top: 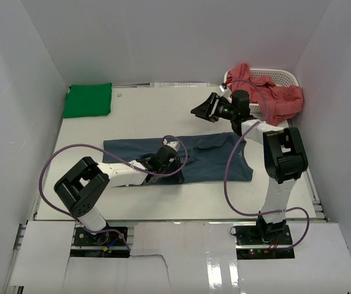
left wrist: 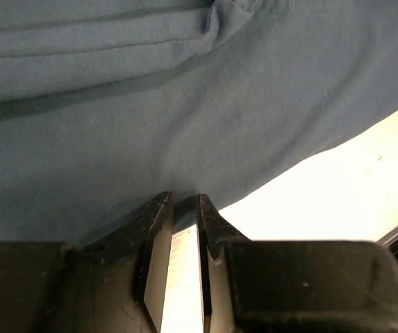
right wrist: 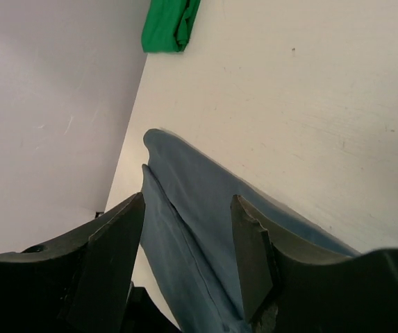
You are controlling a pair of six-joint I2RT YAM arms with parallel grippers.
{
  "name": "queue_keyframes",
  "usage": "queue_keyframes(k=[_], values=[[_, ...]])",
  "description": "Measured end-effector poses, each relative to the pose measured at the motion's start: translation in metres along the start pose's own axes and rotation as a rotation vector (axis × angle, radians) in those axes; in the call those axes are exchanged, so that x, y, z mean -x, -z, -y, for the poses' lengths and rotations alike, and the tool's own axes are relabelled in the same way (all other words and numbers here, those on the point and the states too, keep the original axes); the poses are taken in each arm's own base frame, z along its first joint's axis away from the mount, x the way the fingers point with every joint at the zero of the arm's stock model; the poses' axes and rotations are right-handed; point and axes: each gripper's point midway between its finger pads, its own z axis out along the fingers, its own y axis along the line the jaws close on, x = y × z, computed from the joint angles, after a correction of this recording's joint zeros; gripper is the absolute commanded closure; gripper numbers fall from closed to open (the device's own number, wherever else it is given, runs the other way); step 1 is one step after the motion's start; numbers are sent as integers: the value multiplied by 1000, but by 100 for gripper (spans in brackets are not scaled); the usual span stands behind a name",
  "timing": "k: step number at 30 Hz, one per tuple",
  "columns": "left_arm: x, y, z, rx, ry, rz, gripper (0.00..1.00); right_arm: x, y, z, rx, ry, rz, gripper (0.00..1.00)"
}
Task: Fold and stack the t-shirts
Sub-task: Fold the other side of the tshirt into a rectangle
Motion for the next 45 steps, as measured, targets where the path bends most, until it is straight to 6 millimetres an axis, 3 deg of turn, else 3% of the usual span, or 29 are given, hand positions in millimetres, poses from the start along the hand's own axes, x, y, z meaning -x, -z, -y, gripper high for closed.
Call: queue_keyframes(k=[5, 8, 12, 15, 16, 17, 18, 19, 23, 32, 38, 45], values=[[-1, 4, -1, 25, -9, -23, 69, 25, 20, -25, -53, 166, 22, 42], [2, 7, 2, 39, -22, -36, 68, 34, 47, -43, -110, 241, 58, 44], [16, 13, 14, 32, -41, -29, 68, 29, 87, -52, -197, 280, 81, 48], [30, 18, 26, 17, -54, -13, 68, 6, 112, -33, -304, 258, 51, 52], [34, 19, 30, 12, -59, -6, 68, -7, 119, -23, -342, 239, 26, 58], [38, 21, 33, 6, -64, 1, 68, -21, 125, -13, -373, 222, -1, 81], [41, 22, 36, 1, -68, 6, 68, -40, 133, 0, -413, 199, -39, 91], [43, 23, 38, -2, -72, 9, 68, -55, 139, 9, -447, 173, -70, 92], [48, 27, 45, -19, -98, 10, 68, -101, 159, 39, -553, 85, -174, 92], [77, 15, 63, -20, -287, 2, 64, -138, 176, 72, -659, 29, -259, 92], [89, 2, 63, 12, -470, -52, 33, -160, 176, 95, -699, -32, -340, 92], [89, 3, 61, 15, -569, -96, 26, -174, 180, 102, -713, -60, -375, 92]])
